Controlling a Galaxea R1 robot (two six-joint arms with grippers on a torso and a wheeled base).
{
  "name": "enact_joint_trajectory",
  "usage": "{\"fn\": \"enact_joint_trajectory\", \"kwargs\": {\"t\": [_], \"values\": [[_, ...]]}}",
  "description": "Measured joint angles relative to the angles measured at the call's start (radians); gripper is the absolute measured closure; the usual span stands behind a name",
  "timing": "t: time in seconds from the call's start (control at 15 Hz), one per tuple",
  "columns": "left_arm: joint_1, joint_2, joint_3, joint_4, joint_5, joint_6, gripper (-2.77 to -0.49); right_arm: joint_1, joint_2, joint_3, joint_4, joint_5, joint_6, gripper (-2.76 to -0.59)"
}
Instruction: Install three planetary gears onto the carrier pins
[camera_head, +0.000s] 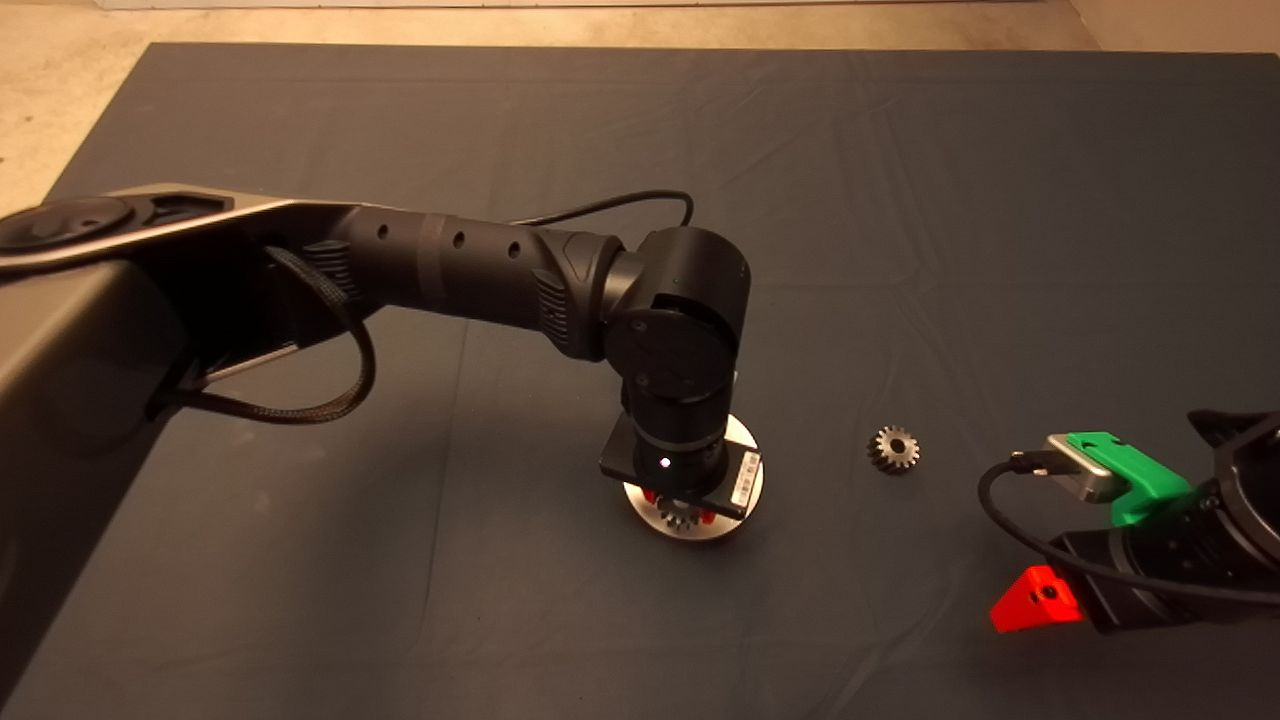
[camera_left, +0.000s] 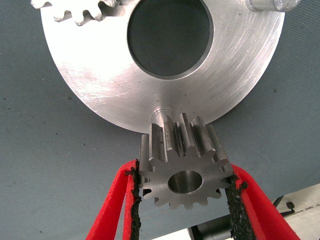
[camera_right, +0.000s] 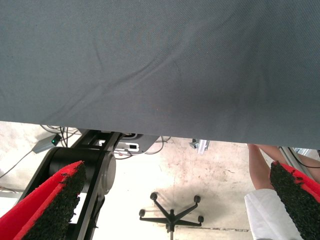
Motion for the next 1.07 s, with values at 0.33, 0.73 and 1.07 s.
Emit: {"fn": "enact_joint_trajectory", "kwargs": {"t": [0.33, 0.73, 1.07], "values": [[0.011, -0.019, 0.000, 0.000, 0.000, 0.000, -0.91, 0.000, 0.000, 0.000, 0.000, 0.000, 0.000, -2.73], [0.017, -0.027, 0.000, 0.001, -0.001, 0.000, -0.91, 0.000, 0.000, 0.000, 0.000, 0.000, 0.000, -2.73], [0.031, -0.032, 0.000, 0.002, 0.000, 0.000, -0.91, 0.000, 0.000, 0.000, 0.000, 0.000, 0.000, -2.73]]}}
